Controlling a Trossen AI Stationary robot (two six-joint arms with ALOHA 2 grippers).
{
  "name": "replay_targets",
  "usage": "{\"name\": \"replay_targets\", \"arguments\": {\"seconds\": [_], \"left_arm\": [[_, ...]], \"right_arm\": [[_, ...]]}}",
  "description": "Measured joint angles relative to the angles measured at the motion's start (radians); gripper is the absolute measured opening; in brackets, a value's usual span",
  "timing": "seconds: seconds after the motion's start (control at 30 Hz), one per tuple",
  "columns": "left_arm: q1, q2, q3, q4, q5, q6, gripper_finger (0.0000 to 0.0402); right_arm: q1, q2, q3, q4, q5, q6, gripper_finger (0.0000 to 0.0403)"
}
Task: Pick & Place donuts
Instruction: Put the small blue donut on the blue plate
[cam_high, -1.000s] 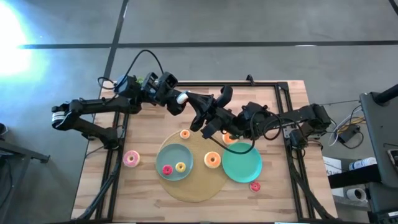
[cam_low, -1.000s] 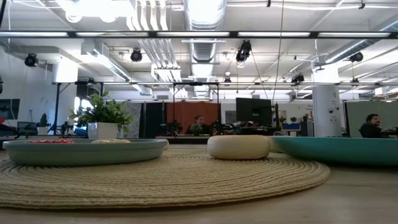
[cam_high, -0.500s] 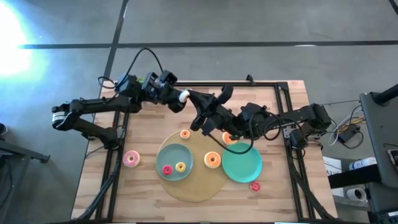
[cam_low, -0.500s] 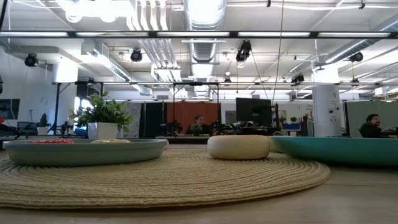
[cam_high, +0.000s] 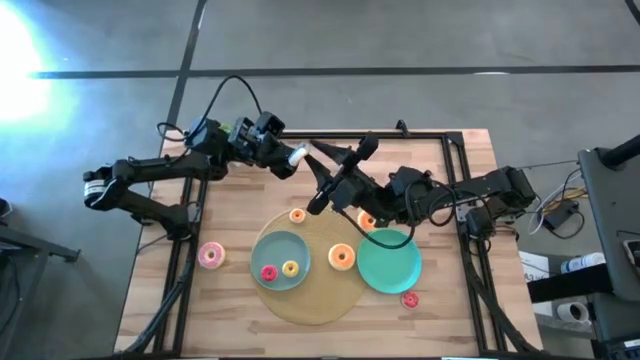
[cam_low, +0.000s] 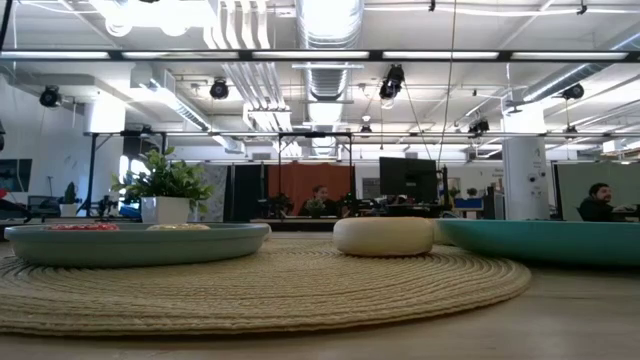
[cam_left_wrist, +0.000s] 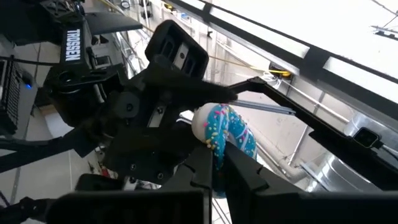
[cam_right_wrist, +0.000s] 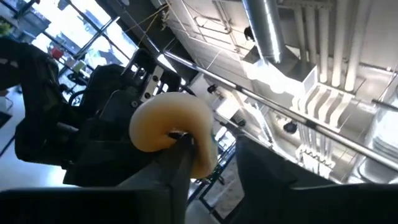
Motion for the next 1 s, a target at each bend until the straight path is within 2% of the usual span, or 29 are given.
{"name": "replay_targets", "arguments": {"seconds": [0.23,0.37,0.53,0.63,0.73,0.87,1.0], "left_arm": [[0.036,0.0,0.0,-0.101,0.091,0.071,0.0001],[0.046,-0.002,0.0,-0.156,0.081,0.136,0.0],[0.083,-0.003,-0.001,-0.171,0.059,0.183,0.0],[0.11,-0.012,-0.019,-0.236,0.081,0.248,0.0],[0.118,-0.047,-0.055,-0.406,0.087,0.353,0.0],[0.095,-0.118,-0.119,-0.746,0.072,0.525,0.0],[0.054,-0.204,-0.187,-1.059,-0.033,0.67,0.0]], "right_arm": [[0.042,-0.001,-0.001,-0.032,0.153,0.085,0.0195],[0.079,-0.015,-0.002,-0.125,0.233,0.184,0.0202],[0.128,-0.033,-0.007,-0.288,0.291,0.393,0.0203],[0.15,-0.057,-0.005,-0.355,0.424,0.468,0.0203],[0.164,-0.075,-0.003,-0.469,0.589,0.567,0.0203],[0.173,-0.13,-0.005,-0.745,0.625,0.917,0.0203],[0.162,-0.195,-0.002,-1.092,0.553,1.372,0.0203]]}}
